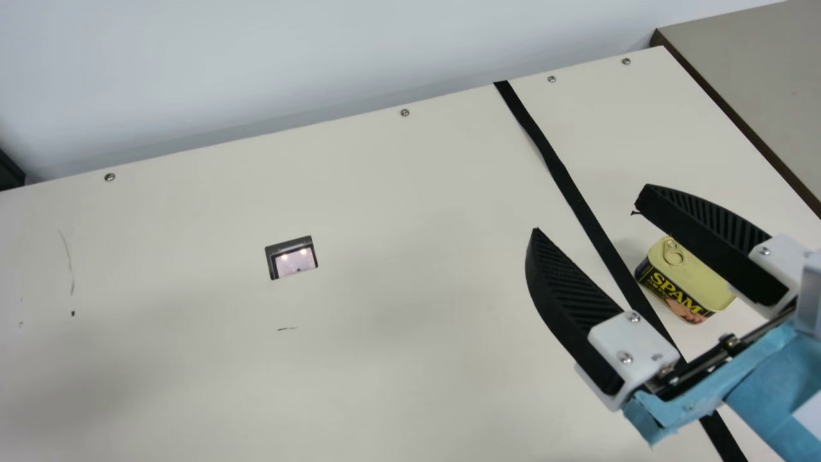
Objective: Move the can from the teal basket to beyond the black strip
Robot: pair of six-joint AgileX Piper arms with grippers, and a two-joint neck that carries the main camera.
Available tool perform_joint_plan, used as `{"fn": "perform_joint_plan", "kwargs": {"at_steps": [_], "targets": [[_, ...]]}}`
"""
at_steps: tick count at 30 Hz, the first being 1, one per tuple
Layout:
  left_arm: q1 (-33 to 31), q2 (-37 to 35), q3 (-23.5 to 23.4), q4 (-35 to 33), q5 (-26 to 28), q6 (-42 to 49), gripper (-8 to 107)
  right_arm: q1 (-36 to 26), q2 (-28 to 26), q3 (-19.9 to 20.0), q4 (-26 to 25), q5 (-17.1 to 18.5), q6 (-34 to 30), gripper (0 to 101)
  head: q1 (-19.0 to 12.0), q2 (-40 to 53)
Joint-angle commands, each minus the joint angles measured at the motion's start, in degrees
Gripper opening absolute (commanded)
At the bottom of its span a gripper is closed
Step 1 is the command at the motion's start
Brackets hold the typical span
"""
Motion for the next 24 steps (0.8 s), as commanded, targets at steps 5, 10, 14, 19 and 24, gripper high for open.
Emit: {"fn": "perform_joint_plan", "kwargs": {"at_steps": [5, 10, 14, 19, 24], "targets": [[0.0, 0.0, 0.0, 0.0, 0.0, 0.0, 90, 0.0, 0.0, 0.0, 0.0, 0.0, 0.0, 101, -3.2, 7.3], [0.0, 0.0, 0.0, 0.0, 0.0, 0.0, 90, 0.0, 0.0, 0.0, 0.0, 0.0, 0.0, 101, -3.7, 16.6], [0.0, 0.0, 0.0, 0.0, 0.0, 0.0, 90, 0.0, 0.0, 0.0, 0.0, 0.0, 0.0, 101, -2.2, 20.3], [0.0, 0.0, 0.0, 0.0, 0.0, 0.0, 90, 0.0, 0.0, 0.0, 0.0, 0.0, 0.0, 101, -2.2, 20.3], [0.0, 0.0, 0.0, 0.0, 0.0, 0.0, 90, 0.0, 0.0, 0.0, 0.0, 0.0, 0.0, 101, -2.2, 20.3]]}}
